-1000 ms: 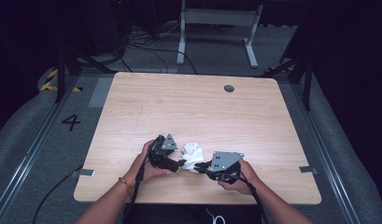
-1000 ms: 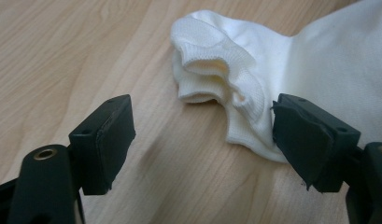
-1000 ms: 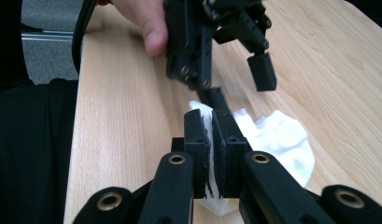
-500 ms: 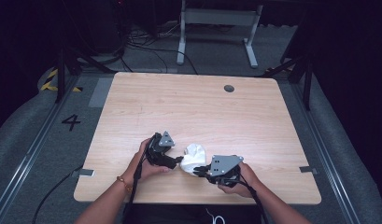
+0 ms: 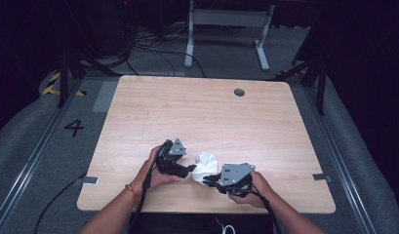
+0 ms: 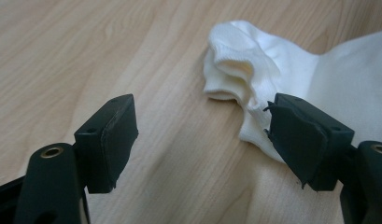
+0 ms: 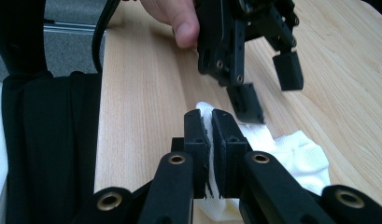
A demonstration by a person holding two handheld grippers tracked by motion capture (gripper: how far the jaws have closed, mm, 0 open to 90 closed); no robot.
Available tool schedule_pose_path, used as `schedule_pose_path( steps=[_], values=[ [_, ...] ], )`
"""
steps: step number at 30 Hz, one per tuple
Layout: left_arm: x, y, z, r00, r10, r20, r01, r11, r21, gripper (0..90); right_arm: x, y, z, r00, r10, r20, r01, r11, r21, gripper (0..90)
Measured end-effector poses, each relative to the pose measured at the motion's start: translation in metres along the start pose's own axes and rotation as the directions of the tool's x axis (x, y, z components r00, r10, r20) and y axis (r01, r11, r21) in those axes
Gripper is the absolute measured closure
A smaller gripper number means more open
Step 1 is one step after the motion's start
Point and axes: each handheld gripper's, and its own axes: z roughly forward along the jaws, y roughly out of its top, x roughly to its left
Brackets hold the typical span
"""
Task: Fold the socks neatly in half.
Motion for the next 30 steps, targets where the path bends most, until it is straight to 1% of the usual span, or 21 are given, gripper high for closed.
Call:
schedule_pose_path(
  steps=[1,3,4,7,11,18,19,21,22,24,25,30],
  values=[
    [-0.001,0.0,0.002,0.9998,0.017,-0.003,-0.017,0.9996,0.02,24.2,0.001,0.001,0.0,1.0,-0.007,0.002,0.007,1.0,0.003,85.6],
    [-0.001,-0.002,0.004,0.9997,0.026,0.004,-0.026,0.9989,0.039,24.9,0.001,0.001,0.0,1.0,-0.007,0.004,0.007,1.0,0.002,85.6],
    [0.001,-0.003,0.005,0.9997,0.022,0.01,-0.022,0.9987,0.045,24.5,0.001,0.0,-0.001,1.0,-0.004,0.001,0.004,1.0,0.0,85.6],
    [0.003,-0.005,0.006,0.9995,0.011,0.03,-0.012,0.9987,0.049,24.8,-0.002,-0.001,-0.002,1.0,0.006,-0.002,-0.006,1.0,-0.007,85.6],
    [0.004,-0.004,0.007,0.9992,0.019,0.035,-0.021,0.9987,0.046,24.8,-0.007,0.0,-0.002,0.9997,0.024,0.005,-0.023,1.0,-0.015,85.6],
    [0.005,-0.004,0.007,0.9988,0.028,0.039,-0.03,0.9985,0.047,24.8,-0.024,-0.002,0.0,0.9971,0.063,0.041,-0.062,0.998,-0.025,85.6],
    [0.005,-0.004,0.007,0.9988,0.028,0.039,-0.03,0.9985,0.047,25.0,-0.024,-0.002,0.0,0.9971,0.063,0.041,-0.062,0.998,-0.025,85.6],
    [0.005,-0.004,0.007,0.9987,0.029,0.042,-0.031,0.9985,0.046,25.0,-0.029,-0.002,0.001,0.996,0.076,0.048,-0.075,0.997,-0.026,85.6],
    [0.006,-0.005,0.007,0.9987,0.025,0.045,-0.027,0.9986,0.044,25.0,-0.034,-0.004,0.003,0.9946,0.088,0.055,-0.087,0.996,-0.022,85.6],
    [0.006,-0.005,0.008,0.9985,0.016,0.052,-0.018,0.999,0.04,25.0,-0.039,-0.005,0.005,0.9931,0.099,0.063,-0.098,0.995,-0.018,85.6],
    [0.006,-0.005,0.008,0.9985,0.015,0.054,-0.017,0.9991,0.039,25.0,-0.041,-0.006,0.007,0.9927,0.097,0.072,-0.097,0.995,-0.01,85.6],
    [0.008,-0.005,0.007,0.9981,0.013,0.06,-0.016,0.9989,0.044,25.3,-0.053,-0.01,0.013,0.9887,0.119,0.092,-0.121,0.993,0.011,85.5]
  ],
)
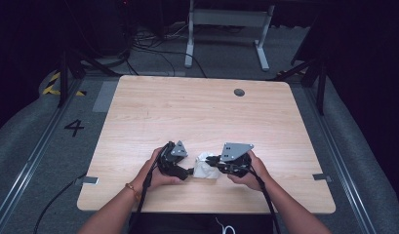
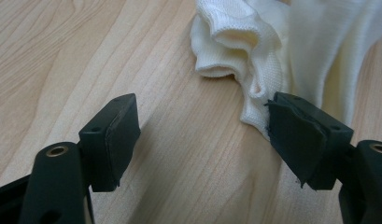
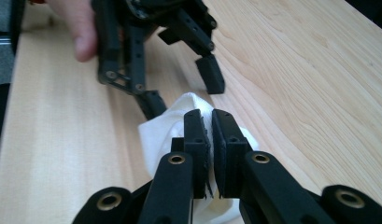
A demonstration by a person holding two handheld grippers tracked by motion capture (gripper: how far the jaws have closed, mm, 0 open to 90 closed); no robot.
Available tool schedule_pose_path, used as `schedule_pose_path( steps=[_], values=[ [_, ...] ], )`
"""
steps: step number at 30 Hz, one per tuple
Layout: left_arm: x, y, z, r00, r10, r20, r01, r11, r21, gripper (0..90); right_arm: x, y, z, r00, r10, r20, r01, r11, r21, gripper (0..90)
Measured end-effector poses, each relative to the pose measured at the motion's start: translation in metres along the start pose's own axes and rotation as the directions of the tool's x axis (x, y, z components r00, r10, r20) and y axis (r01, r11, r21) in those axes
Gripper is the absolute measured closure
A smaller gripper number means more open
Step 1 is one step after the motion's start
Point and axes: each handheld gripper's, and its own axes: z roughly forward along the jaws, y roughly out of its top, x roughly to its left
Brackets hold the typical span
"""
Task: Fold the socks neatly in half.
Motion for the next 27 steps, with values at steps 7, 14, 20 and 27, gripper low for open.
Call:
schedule_pose_path(
  steps=[7,14,20,27],
  values=[
    [0.0,0.0,-0.001,1.0,-0.001,0.002,0.001,1.0,0.002,26.4,-0.013,-0.005,0.012,0.9995,0.03,0.011,-0.03,0.999,0.02,85.5],
    [0.002,-0.001,-0.006,0.9997,-0.013,0.02,0.013,0.9999,-0.007,29.4,-0.021,-0.009,0.026,0.9992,0.038,0.014,-0.039,0.997,0.064,85.4],
    [0.002,0.003,-0.033,0.9988,-0.036,0.032,0.041,0.9891,-0.141,30.2,-0.025,-0.011,0.03,0.999,0.043,0.016,-0.044,0.996,0.082,85.2],
    [-0.033,0.015,-0.019,0.9876,0.117,0.105,-0.107,0.9898,-0.094,38.4,-0.026,-0.012,0.033,0.9988,0.047,0.017,-0.048,0.994,0.099,84.6]
  ],
)
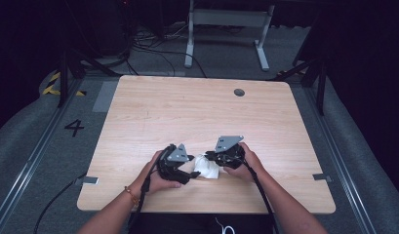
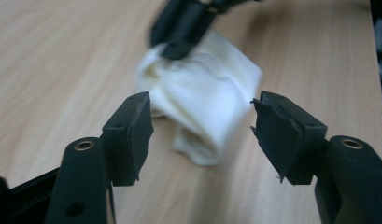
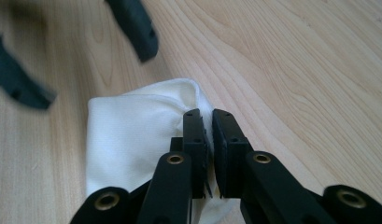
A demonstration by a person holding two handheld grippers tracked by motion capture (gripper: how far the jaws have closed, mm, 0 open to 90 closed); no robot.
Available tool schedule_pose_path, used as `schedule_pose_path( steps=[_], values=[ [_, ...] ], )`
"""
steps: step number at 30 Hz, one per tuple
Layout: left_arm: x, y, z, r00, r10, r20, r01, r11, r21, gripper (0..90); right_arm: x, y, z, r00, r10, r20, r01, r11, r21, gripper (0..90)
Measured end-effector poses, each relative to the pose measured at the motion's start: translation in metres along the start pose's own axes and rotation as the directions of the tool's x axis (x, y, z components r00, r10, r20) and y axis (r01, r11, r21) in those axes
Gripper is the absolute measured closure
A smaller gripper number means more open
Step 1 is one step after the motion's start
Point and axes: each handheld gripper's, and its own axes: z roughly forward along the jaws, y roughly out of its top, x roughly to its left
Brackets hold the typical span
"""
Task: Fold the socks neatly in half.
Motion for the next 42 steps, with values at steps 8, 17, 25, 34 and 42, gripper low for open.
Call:
schedule_pose_path(
  steps=[8,17,25,34,42],
  values=[
    [-0.001,0.0,0.018,0.9998,0.017,0.012,-0.017,0.9981,0.06,49.2,-0.001,-0.002,0.002,0.9999,0.014,0.0,-0.014,1.0,0.011,82.0],
    [0.002,-0.002,0.02,0.9999,-0.007,0.015,0.006,0.9986,0.053,49.3,-0.009,-0.006,-0.005,0.9957,0.076,0.052,-0.076,0.997,-0.02,59.7],
    [0.003,-0.002,0.019,0.9999,-0.007,0.011,0.006,0.9984,0.056,48.5,-0.009,-0.005,-0.022,0.9933,0.097,0.063,-0.094,0.994,-0.058,55.7],
    [0.005,-0.002,0.019,0.9999,-0.008,0.011,0.007,0.998,0.062,47.6,0.002,-0.008,-0.017,0.9994,-0.001,0.034,0.001,1.0,-0.005,73.0],
    [0.007,-0.003,0.019,0.9999,-0.01,0.013,0.01,0.9984,0.056,47.4,-0.005,-0.013,0.002,0.9981,0.048,0.038,-0.049,0.998,0.038,81.8]
  ],
)
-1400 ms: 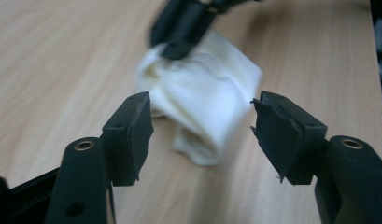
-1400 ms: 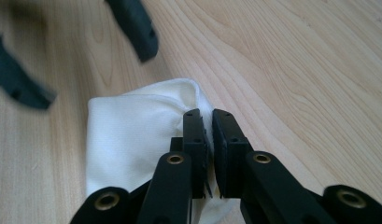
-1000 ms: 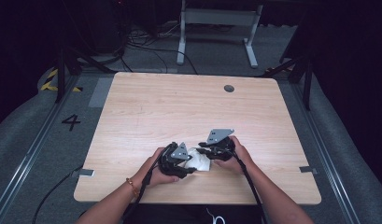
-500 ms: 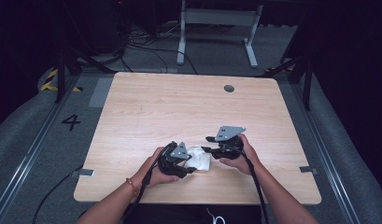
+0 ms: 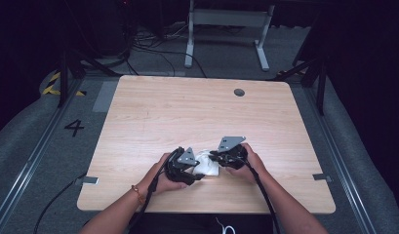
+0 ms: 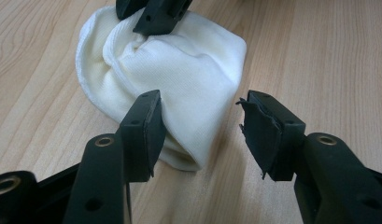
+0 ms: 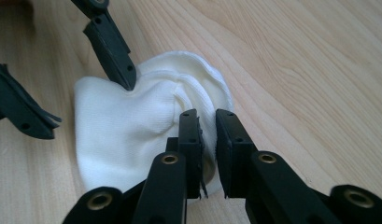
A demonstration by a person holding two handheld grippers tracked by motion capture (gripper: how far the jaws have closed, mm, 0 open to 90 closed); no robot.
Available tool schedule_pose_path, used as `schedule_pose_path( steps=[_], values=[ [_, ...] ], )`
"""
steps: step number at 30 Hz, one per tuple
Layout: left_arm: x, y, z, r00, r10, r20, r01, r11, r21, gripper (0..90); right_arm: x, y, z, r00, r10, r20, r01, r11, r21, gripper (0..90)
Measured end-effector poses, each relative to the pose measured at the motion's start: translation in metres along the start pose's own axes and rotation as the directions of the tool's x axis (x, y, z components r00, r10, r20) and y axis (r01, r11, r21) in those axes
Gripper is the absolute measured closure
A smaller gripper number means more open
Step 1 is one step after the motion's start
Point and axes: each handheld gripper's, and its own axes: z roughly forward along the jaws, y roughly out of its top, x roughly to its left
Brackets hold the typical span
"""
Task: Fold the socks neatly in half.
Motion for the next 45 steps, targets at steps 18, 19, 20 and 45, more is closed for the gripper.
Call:
schedule_pose_path(
  steps=[18,19,20,45],
  values=[
    [0.004,0.005,-0.031,0.9981,-0.033,-0.052,0.028,0.9957,-0.088,30.9,-0.004,-0.001,-0.029,0.9987,0.043,0.027,-0.041,0.997,-0.071,64.2],
    [0.004,0.005,-0.031,0.9981,-0.033,-0.052,0.028,0.9957,-0.088,30.6,-0.004,-0.001,-0.029,0.9987,0.043,0.027,-0.041,0.997,-0.071,64.2],
    [0.003,0.005,-0.034,0.9974,-0.039,-0.06,0.033,0.9948,-0.097,30.6,-0.004,-0.002,-0.033,0.9985,0.044,0.033,-0.041,0.997,-0.071,64.0],
    [0.018,-0.058,-0.107,0.9582,-0.093,-0.271,0.098,0.9951,0.007,26.5,-0.005,-0.058,-0.108,0.9837,0.082,0.16,-0.074,0.996,-0.053,53.6]
  ],
)
